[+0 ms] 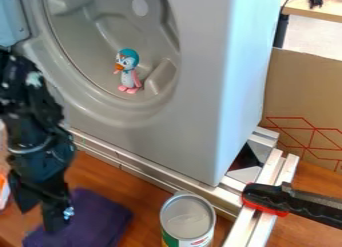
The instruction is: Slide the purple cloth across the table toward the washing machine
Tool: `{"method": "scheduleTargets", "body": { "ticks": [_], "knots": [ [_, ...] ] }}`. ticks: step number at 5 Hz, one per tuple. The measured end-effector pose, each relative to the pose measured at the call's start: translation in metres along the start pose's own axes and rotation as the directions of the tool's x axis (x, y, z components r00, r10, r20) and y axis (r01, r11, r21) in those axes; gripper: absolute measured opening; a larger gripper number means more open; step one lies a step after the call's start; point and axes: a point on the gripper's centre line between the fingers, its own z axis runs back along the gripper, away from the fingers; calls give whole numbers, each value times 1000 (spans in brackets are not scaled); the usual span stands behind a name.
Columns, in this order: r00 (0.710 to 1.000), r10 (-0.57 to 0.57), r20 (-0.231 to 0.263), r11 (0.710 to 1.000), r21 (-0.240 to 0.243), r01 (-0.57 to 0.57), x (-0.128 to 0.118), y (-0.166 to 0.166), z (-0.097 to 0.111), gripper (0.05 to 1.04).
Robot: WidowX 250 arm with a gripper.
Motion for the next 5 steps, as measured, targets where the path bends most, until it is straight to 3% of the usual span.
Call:
{"method": "scheduleTargets", "body": {
  "ticks": [2, 4, 5],
  "knots": [
    [998, 23, -52, 999, -39, -25, 12, -16, -38, 1001],
    [996, 23, -86, 997, -68, -28, 12, -23, -53, 1001],
    [992, 79, -97, 996, -45, -83, 19, -5, -54, 1001]
  ]
}}
